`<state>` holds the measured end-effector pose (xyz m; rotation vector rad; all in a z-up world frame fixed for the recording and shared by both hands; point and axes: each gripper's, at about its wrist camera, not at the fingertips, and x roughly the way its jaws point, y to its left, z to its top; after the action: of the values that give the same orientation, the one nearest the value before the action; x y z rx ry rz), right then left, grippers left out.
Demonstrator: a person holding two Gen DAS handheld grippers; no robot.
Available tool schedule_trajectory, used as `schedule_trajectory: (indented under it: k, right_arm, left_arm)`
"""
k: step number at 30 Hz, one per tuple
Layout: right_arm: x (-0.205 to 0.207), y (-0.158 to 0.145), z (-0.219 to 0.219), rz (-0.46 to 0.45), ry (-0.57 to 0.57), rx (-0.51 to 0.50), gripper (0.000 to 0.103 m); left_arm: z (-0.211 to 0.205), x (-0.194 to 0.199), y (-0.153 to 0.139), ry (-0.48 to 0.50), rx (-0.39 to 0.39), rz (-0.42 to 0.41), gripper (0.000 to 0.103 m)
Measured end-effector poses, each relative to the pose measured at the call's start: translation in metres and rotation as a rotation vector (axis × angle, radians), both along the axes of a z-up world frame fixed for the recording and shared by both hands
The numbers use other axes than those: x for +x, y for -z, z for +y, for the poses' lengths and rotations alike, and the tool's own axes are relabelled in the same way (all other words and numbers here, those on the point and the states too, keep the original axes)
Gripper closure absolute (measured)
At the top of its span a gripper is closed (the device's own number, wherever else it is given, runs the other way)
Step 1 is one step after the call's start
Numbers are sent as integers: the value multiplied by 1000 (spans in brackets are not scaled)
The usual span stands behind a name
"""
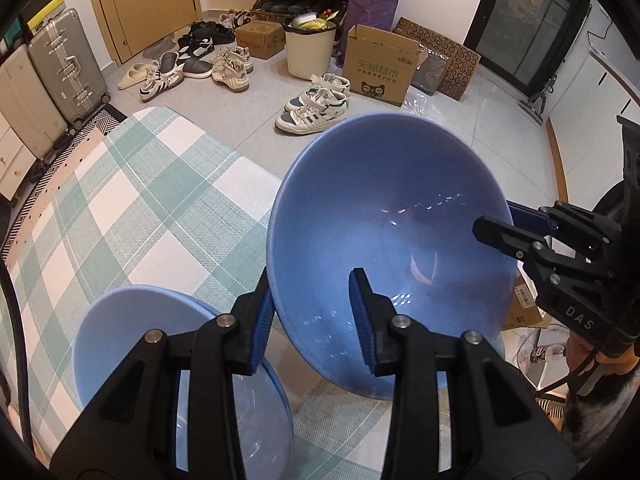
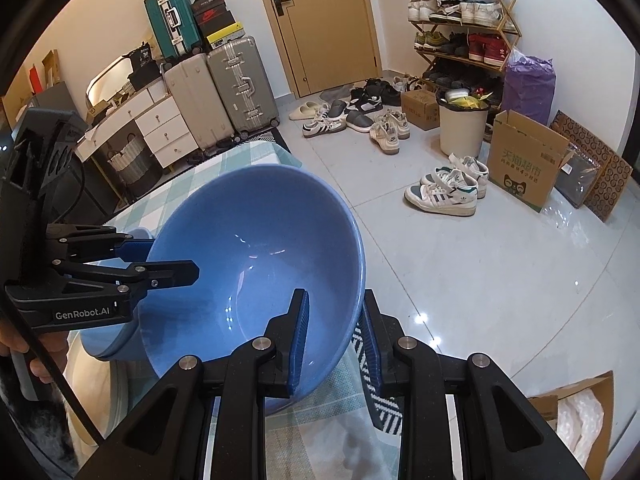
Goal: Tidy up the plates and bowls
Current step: 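Lift the light-blue bowl with both tools and carry it toward the stacked bowls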
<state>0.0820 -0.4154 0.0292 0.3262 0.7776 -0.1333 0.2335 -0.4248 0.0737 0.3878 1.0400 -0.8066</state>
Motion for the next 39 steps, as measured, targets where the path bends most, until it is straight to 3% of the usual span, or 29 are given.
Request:
schedule_trajectory:
  k: [20, 39]
  right_arm:
    - [-25, -44, 47, -83, -69, -55, 76]
    - [-28, -78, 122, -139, -211, -89, 76]
  left_arm:
    - [70, -48, -58, -90, -94, -81, 70]
    - [178, -91, -101, -248, -156, -144, 70]
